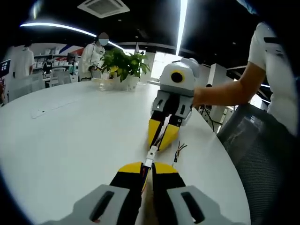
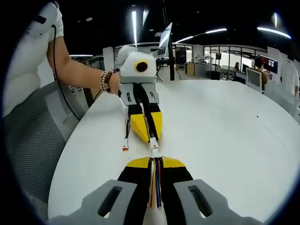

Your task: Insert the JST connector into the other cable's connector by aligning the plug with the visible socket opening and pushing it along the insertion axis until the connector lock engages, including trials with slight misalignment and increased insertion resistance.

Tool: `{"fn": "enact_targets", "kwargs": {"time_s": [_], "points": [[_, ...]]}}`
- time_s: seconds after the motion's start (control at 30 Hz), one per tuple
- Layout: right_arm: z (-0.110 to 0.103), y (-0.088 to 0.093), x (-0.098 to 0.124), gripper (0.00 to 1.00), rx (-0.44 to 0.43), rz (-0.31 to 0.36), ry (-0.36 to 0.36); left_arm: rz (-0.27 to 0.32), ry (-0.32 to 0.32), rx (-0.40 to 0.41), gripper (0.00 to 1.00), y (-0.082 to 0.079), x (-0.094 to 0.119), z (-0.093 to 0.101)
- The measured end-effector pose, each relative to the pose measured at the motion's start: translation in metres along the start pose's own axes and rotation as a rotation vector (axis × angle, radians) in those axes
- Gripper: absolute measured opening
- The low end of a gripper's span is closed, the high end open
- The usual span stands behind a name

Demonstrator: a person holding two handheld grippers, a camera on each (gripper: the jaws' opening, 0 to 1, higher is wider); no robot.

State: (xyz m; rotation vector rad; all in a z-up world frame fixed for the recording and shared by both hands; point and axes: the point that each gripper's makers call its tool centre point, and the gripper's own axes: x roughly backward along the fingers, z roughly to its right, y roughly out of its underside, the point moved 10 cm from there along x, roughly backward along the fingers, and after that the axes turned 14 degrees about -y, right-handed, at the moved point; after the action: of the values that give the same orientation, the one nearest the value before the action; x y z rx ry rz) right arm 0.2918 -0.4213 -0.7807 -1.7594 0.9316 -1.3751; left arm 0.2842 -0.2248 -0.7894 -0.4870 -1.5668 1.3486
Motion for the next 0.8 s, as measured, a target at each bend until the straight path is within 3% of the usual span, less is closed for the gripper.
{"fn": "enact_targets", "kwargs": {"time_s": [0.3, 0.57, 0.8], "points": [[-0.0032, -0.0007, -0.0017, 0.04, 0.021, -0.026, -0.030, -0.010, 0.026, -0.004, 0.00, 0.0023, -0.0002, 0.0018], [-0.0042, -0.0019, -0.0030, 0.04, 0.015, -0.004, -0.046, 0.003, 0.038, 0.005, 0.00, -0.0001, 0.0010, 0.0019], [-0.0036, -0.0035, -0.0019, 0.04, -0.003, 0.030, -0.046, 0.003, 0.035, 0.066, 0.00, 0.0001, 0.0025, -0.0008]]}}
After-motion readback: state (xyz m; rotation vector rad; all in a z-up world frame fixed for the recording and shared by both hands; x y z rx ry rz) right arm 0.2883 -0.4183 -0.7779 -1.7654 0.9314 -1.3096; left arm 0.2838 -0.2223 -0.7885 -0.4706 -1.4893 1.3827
